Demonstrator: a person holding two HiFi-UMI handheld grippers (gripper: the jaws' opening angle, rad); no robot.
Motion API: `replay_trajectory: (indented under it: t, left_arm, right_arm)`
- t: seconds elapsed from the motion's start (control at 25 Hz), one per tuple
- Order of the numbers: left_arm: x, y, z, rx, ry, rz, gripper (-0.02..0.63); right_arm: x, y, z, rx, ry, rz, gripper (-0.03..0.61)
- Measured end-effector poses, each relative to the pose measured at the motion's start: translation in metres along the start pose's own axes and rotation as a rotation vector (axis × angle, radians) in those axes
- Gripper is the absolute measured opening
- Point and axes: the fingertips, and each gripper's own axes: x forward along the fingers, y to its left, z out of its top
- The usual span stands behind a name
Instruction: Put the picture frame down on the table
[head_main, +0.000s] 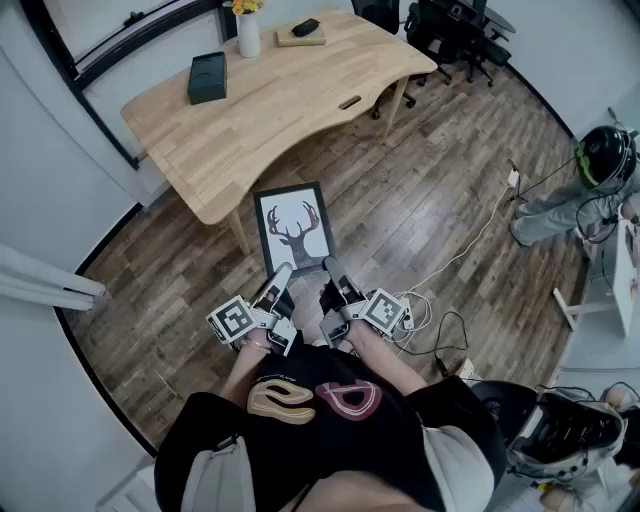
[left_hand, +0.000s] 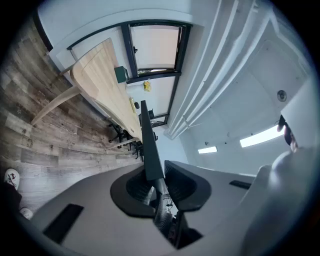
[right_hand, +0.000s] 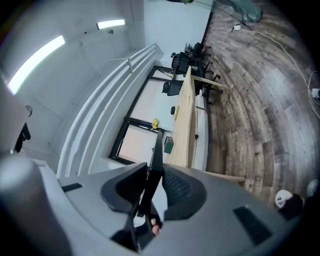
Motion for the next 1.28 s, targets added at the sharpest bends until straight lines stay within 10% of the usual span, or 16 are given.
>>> replay_trajectory:
  t: [0.64, 1.28]
  left_arm:
    - [-0.001, -0.009, 0.001, -0.014, 0.014, -0.059, 0.075]
    - [0.026, 0.035, 0.077, -0.013, 0.016, -0.054, 0.077]
  right_arm:
    - [0.0, 0.012, 0.004, 0.017, -0.084, 0.014, 0.107]
    - [0.086, -0.008, 0.003, -0.034, -0.067, -0.046, 0.107]
